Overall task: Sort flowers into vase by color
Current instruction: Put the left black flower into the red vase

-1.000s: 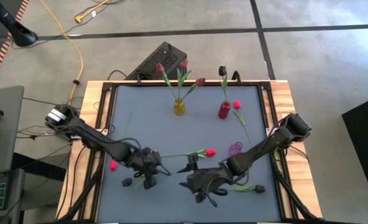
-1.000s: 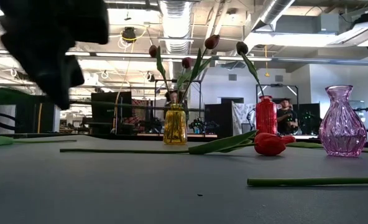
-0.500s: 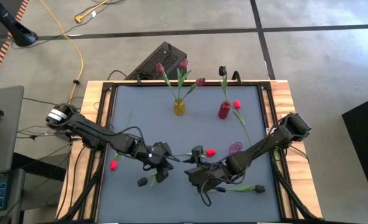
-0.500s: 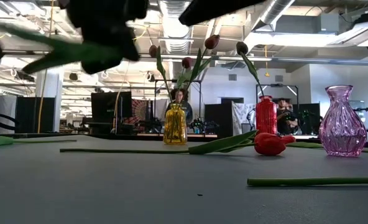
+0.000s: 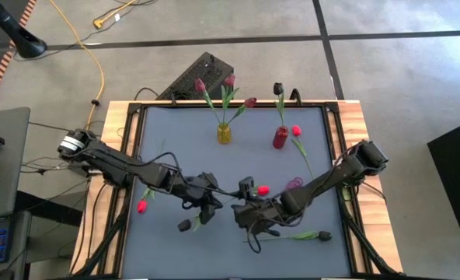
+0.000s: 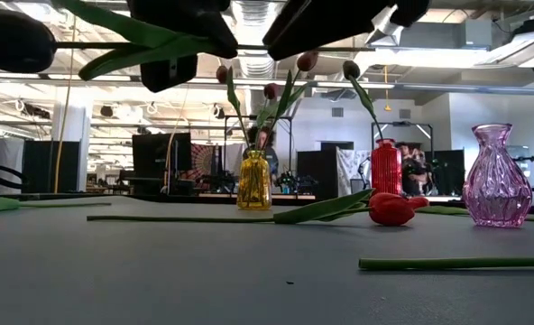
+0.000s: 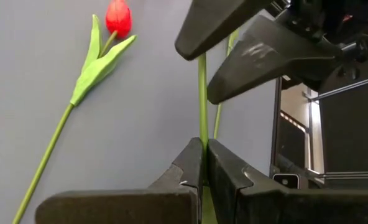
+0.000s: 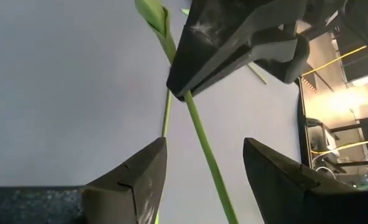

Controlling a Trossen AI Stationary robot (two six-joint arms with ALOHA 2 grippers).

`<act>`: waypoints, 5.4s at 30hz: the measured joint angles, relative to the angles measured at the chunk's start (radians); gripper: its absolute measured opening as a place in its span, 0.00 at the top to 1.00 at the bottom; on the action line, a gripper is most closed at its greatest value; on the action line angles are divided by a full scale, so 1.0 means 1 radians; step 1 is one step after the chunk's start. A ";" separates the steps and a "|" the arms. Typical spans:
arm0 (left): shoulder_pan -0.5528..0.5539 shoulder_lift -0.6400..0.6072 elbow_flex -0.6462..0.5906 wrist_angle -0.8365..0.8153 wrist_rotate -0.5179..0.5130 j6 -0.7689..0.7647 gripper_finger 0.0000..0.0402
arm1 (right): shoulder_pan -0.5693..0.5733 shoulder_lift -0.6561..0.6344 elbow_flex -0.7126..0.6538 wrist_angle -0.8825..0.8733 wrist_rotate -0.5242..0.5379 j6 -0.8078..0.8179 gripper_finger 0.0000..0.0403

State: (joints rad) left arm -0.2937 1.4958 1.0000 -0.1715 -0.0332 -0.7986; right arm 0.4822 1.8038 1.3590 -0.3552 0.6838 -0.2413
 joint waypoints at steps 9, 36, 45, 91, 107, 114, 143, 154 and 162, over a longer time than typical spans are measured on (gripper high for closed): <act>0.003 0.000 0.000 -0.002 0.003 0.000 1.00 | -0.002 0.001 0.000 -0.037 0.023 0.004 0.58; 0.085 -0.077 -0.001 0.205 -0.040 0.566 0.71 | 0.004 0.000 -0.016 -0.107 -0.290 0.172 0.94; 0.158 -0.248 -0.016 0.323 -0.035 0.794 0.63 | -0.012 -0.193 -0.305 0.252 -0.303 0.101 0.94; 0.213 -0.152 -0.271 0.750 0.002 0.839 0.72 | -1.047 -0.480 -1.208 1.922 -0.819 0.249 0.94; 0.211 -0.151 -0.271 0.743 0.003 0.816 0.72 | -0.978 -0.467 -1.151 1.923 -0.966 0.341 0.94; 0.202 -0.083 -0.270 0.917 0.001 0.792 0.72 | -0.732 -0.467 -1.151 1.921 -0.929 0.347 0.94; 0.189 0.109 0.013 0.933 0.020 0.840 0.72 | -0.350 -0.467 -0.984 1.640 -0.730 0.154 0.93; 0.191 0.109 0.013 0.932 -0.033 0.874 0.72 | -0.392 -0.467 -0.978 1.638 -0.731 0.165 0.93; 0.203 0.109 0.013 0.948 -0.034 0.929 0.72 | -0.401 -0.467 -0.956 1.638 -0.731 0.165 0.93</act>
State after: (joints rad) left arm -0.0908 1.6051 1.0134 0.7761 -0.0676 0.1307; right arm 0.0814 1.3369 0.4026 1.2827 -0.0471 -0.0761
